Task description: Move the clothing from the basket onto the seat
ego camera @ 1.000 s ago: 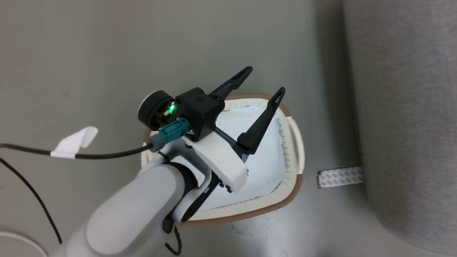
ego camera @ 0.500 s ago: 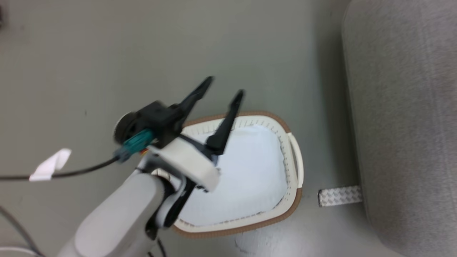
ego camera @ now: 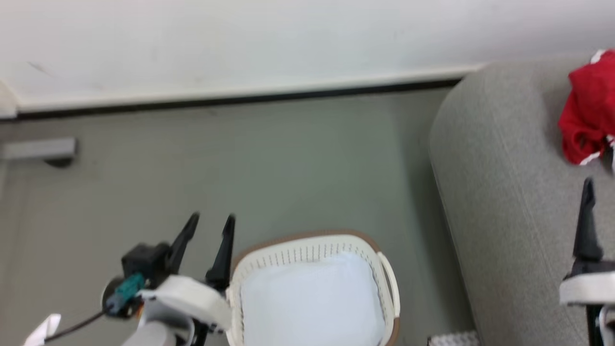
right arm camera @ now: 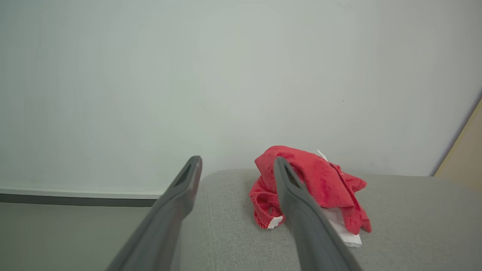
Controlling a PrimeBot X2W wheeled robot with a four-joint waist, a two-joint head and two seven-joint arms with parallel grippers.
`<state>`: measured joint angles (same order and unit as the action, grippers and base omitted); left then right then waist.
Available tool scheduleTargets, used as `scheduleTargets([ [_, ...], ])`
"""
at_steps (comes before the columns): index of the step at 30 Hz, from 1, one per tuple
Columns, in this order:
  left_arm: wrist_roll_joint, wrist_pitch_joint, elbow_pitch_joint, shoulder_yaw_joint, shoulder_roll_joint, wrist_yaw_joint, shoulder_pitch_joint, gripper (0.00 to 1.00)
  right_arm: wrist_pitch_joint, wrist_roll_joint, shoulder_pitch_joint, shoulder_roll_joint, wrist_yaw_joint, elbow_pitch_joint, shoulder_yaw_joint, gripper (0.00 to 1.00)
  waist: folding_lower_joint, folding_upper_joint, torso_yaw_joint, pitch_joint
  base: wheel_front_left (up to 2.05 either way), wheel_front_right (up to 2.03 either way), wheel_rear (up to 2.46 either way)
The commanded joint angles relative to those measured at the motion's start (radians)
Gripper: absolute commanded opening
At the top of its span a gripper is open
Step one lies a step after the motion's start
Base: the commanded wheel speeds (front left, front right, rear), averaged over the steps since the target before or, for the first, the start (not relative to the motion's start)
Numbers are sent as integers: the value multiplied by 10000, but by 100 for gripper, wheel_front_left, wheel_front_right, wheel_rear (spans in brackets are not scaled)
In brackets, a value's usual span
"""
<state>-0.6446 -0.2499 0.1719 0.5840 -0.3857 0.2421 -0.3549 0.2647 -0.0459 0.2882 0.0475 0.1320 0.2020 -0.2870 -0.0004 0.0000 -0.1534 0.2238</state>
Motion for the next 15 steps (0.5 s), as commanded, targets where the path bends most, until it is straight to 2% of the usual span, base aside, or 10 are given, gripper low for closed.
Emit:
scheduleTargets([
  [1, -107, -93, 220, -173, 67, -50, 518, 100, -11, 220, -615, 43, -26, -199, 273, 100, 4, 0, 389, -1133, 0, 0, 0],
  [4, -151, -145, 580, -534, 181, -195, 1251, 100, -9, 657, -1414, 63, -26, -434, 477, 100, 4, 0, 488, -1680, 0, 0, 0],
  [12, 990, -143, 738, -2161, 778, -406, 2741, 100, -8, 1055, -2972, 49, -26, -449, 1418, 100, 4, 0, 666, -2401, 0, 0, 0],
  [15, 1347, -143, 888, -2586, 1052, -700, 3100, 100, -8, 1185, -3238, 52, -26, -377, 1605, 100, 4, 0, 719, -2536, 0, 0, 0],
])
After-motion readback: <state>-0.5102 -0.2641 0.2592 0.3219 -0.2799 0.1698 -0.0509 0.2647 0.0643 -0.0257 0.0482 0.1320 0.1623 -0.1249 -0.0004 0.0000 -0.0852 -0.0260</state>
